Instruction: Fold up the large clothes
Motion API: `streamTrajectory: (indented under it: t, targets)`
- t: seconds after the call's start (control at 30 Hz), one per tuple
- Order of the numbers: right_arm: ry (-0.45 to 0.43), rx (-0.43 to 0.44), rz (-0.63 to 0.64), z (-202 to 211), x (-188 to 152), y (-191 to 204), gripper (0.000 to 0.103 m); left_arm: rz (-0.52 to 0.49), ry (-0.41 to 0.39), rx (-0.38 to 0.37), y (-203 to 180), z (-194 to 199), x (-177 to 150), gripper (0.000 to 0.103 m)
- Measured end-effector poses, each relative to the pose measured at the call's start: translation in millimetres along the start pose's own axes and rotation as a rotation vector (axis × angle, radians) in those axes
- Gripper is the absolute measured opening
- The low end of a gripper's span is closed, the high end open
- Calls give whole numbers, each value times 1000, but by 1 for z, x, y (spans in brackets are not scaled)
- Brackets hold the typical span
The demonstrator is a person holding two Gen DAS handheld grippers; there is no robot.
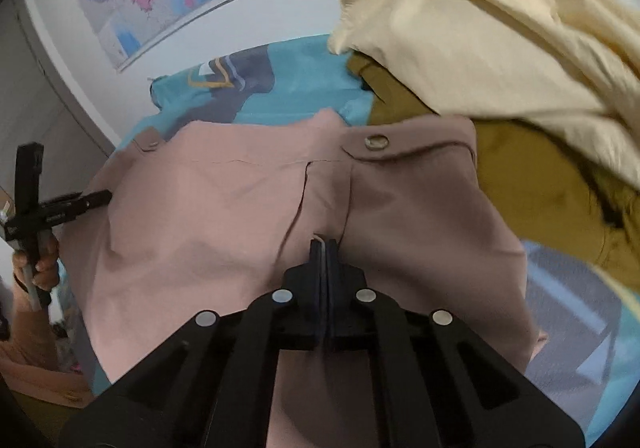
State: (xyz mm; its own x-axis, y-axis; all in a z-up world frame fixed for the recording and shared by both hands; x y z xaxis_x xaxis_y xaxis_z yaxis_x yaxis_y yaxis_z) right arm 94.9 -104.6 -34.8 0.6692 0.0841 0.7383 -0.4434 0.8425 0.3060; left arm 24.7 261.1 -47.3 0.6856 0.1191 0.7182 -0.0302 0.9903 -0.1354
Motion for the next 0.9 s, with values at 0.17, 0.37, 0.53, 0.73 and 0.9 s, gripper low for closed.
streamTrajectory:
  t: [0.17, 0.37, 0.53, 0.73, 0.9]
  targets:
    - [-66, 31, 19, 28, 7, 14, 43, -72, -54, 45, -11, 12, 4, 72]
    - [-13, 28, 113, 9, 2, 40, 52, -193, -108, 87, -41, 17, 6, 77]
    - [40, -25, 149, -23, -4, 44, 41, -230, -93, 100, -51, 6, 3, 77]
    - [37, -50, 168, -33, -2, 43, 12, -220, -66, 109, -48, -5, -4, 77]
    - [39, -56, 164, -34, 1, 45, 5, -209, -58, 108, -43, -11, -5, 77]
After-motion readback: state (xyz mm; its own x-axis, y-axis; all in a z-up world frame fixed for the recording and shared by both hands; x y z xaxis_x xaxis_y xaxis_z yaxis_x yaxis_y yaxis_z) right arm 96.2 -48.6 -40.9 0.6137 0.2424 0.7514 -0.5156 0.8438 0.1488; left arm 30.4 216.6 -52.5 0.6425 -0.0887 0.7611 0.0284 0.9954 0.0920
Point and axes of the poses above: each gripper's, at about its wrist camera, not at the fingertips, and z roughly against the way its jaws point, y to its left, x to its top, the point moved 2 cm from there along -z, roughly the way its jaws point, and after that the axes turned 11 degrees about -y, right-handed, at the moved point
